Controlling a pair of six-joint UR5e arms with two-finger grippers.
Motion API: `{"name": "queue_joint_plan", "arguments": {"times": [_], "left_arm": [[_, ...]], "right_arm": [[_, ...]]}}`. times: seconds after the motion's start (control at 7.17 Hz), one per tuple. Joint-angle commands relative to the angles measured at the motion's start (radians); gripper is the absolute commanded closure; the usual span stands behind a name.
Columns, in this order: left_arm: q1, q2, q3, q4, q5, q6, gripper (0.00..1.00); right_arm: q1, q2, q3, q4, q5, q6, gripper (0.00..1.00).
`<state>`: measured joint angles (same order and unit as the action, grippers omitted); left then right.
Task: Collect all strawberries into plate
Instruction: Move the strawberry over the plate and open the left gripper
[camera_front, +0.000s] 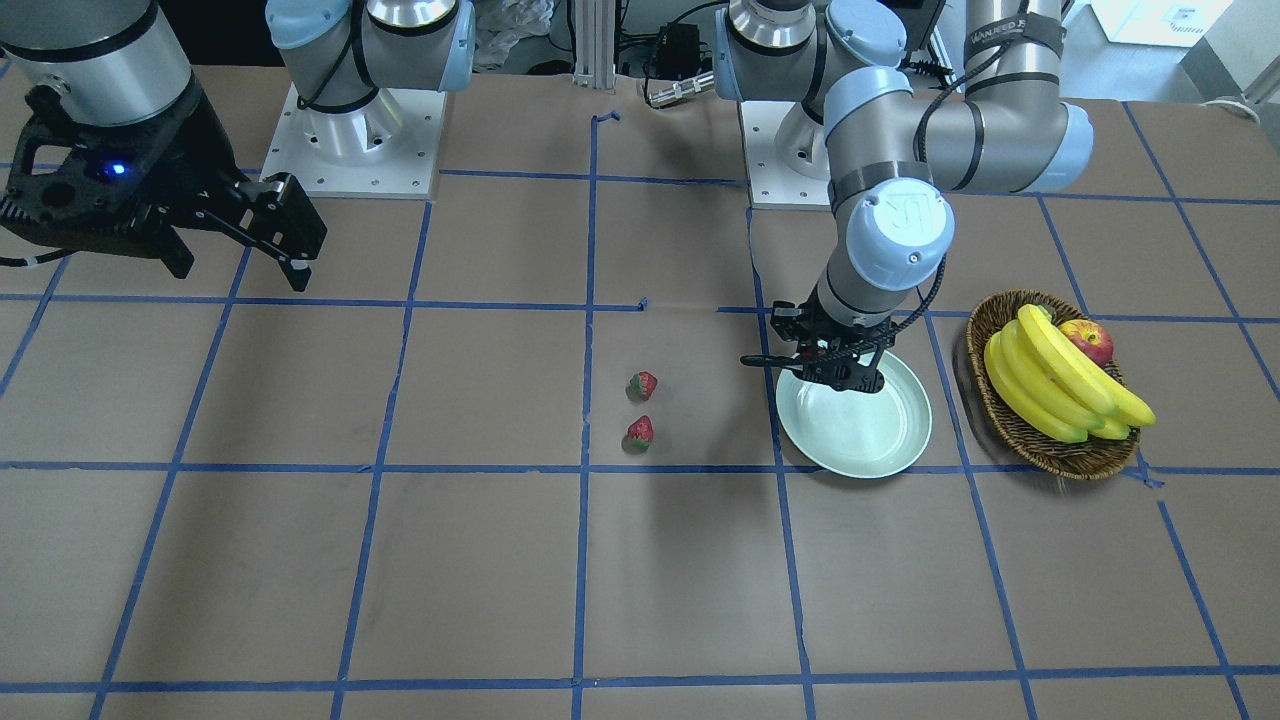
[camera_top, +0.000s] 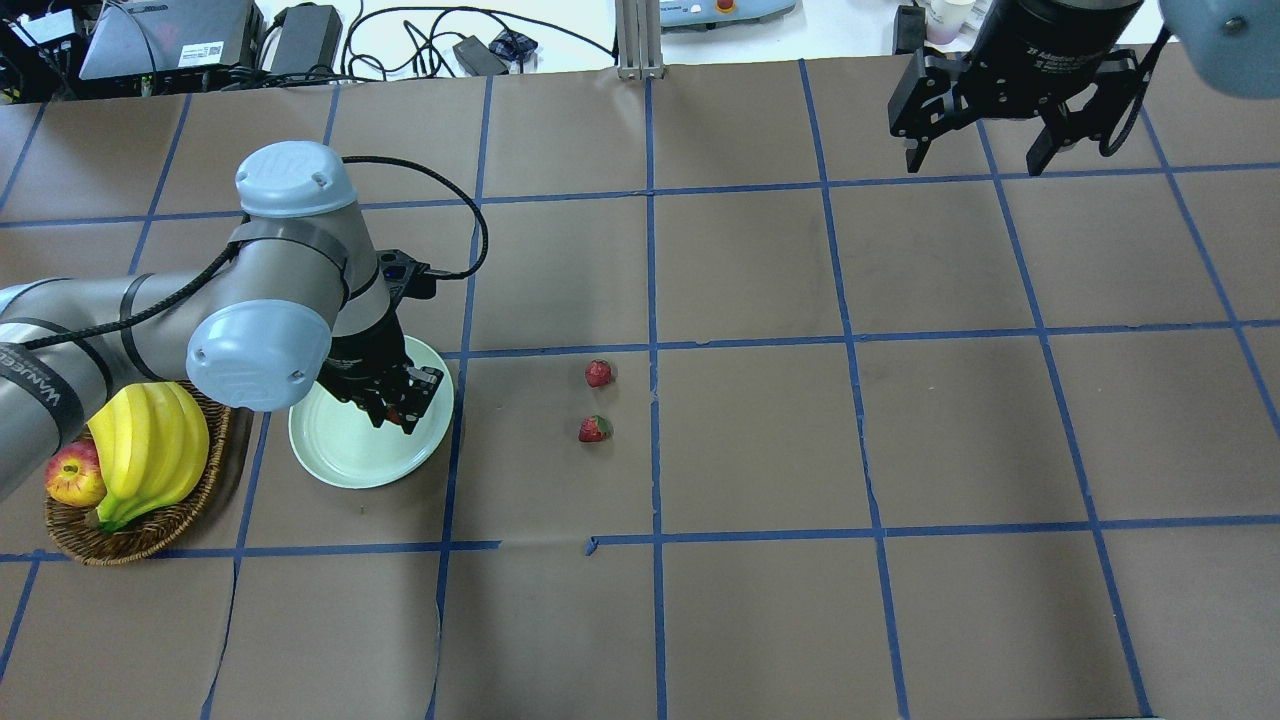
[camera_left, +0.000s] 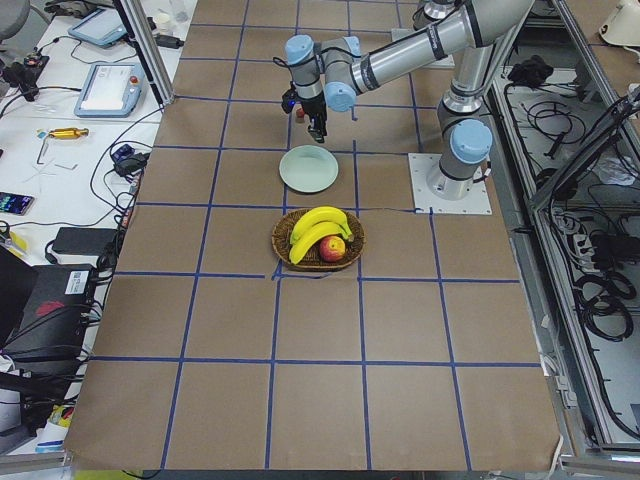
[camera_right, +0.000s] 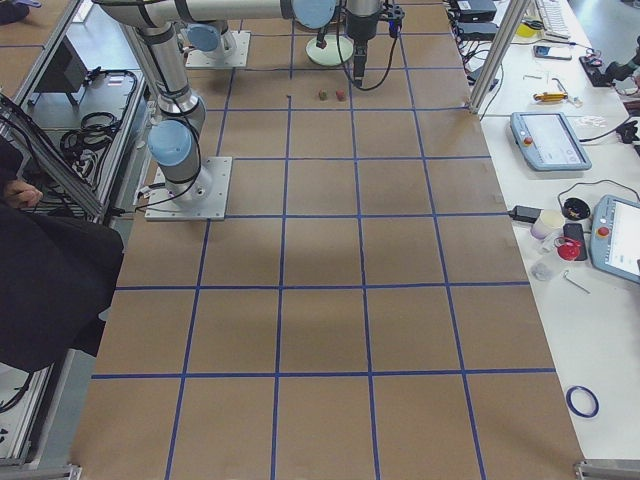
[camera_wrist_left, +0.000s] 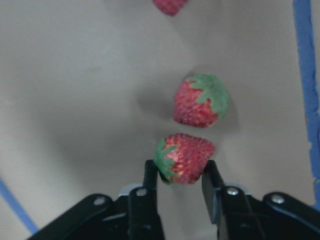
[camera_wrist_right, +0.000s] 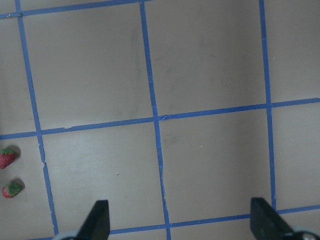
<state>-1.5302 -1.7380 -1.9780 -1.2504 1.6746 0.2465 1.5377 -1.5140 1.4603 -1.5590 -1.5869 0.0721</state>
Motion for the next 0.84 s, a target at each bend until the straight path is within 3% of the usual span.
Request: {"name": "queue_joint_plan", "arguments": {"times": [0.0, 0.14, 0.28, 0.42, 0.7], "left_arm": [[0.035, -0.061, 0.001, 0.029, 0.039, 0.028, 0.87], [0.035, -0.084, 0.002, 0.038, 0.037, 0.027, 0.62], [0.035, -0.087, 0.010, 0.040, 0.037, 0.025, 0.22], [0.030, -0.090, 0.019, 0.046, 0.037, 0.013, 0.07], [-0.031, -0.077, 0.050, 0.054, 0.031, -0.056, 0.08]], "right_arm": [[-0.001, 0.000, 0.000, 0.000, -0.001, 0.000, 0.00], [-0.001, 0.000, 0.000, 0.000, -0.004, 0.000, 0.00], [-0.001, 0.000, 0.000, 0.000, -0.002, 0.000, 0.00], [-0.002, 0.000, 0.000, 0.000, -0.010, -0.005, 0.00], [-0.001, 0.000, 0.000, 0.000, -0.010, -0.003, 0.00]]}}
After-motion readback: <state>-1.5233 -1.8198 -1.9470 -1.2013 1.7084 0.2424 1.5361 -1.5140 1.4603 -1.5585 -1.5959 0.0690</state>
